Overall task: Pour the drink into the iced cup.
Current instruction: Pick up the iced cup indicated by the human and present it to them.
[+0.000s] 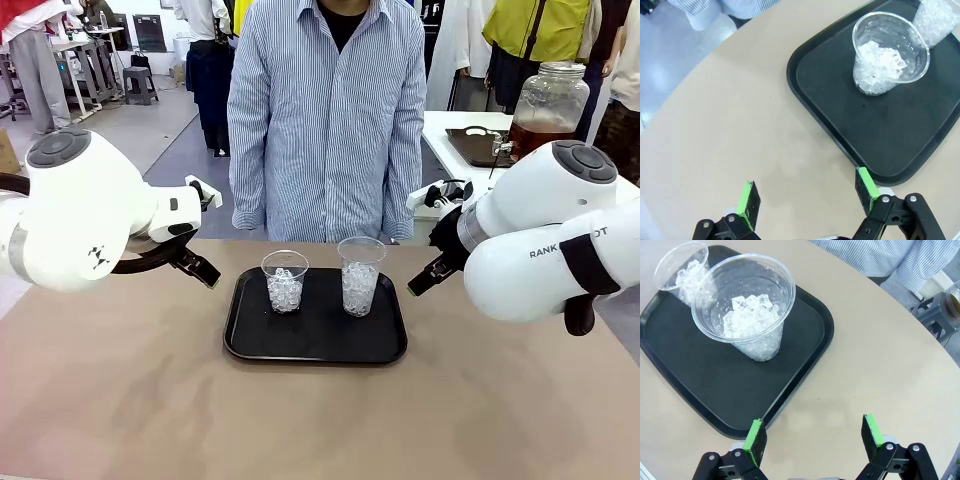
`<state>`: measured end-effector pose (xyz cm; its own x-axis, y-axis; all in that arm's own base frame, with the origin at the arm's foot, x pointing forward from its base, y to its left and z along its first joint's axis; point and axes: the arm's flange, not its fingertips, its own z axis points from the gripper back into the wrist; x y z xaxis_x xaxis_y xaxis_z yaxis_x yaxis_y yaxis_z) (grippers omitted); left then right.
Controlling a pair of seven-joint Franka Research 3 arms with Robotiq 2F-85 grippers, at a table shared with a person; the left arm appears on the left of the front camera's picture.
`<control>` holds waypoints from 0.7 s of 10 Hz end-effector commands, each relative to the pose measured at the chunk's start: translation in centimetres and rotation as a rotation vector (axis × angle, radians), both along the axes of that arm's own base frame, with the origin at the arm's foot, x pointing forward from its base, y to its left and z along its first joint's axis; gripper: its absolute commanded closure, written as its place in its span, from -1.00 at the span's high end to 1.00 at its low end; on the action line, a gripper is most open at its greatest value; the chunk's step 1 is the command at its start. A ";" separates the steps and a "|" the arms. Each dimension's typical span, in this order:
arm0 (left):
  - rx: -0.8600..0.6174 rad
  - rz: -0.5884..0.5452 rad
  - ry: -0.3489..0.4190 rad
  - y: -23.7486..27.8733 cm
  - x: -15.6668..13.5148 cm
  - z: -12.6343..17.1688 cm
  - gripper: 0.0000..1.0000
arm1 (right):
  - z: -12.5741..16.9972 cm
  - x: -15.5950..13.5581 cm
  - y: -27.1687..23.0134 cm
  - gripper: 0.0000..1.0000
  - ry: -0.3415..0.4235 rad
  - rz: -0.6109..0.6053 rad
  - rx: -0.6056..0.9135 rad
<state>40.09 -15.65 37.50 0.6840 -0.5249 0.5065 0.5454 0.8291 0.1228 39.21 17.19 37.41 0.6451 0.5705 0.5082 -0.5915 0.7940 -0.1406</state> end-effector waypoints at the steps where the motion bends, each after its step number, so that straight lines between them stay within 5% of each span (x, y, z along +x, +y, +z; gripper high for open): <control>1: -0.005 0.010 0.006 0.0 0.2 0.9 1.00 | 0.6 0.1 -0.2 1.00 -0.002 -0.005 0.012; 4: -0.073 -0.036 -0.035 0.1 0.6 6.2 1.00 | 5.3 0.5 -1.8 1.00 0.028 -0.056 0.144; 7: -0.231 -0.021 0.022 1.0 1.5 9.7 1.00 | 9.6 0.6 -3.7 1.00 0.112 -0.036 0.360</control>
<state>40.74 -16.49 47.08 0.6613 -0.4448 0.6041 0.5625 0.8268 -0.0069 39.13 15.28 46.45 0.7218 0.3641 0.5886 -0.5309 0.8369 0.1334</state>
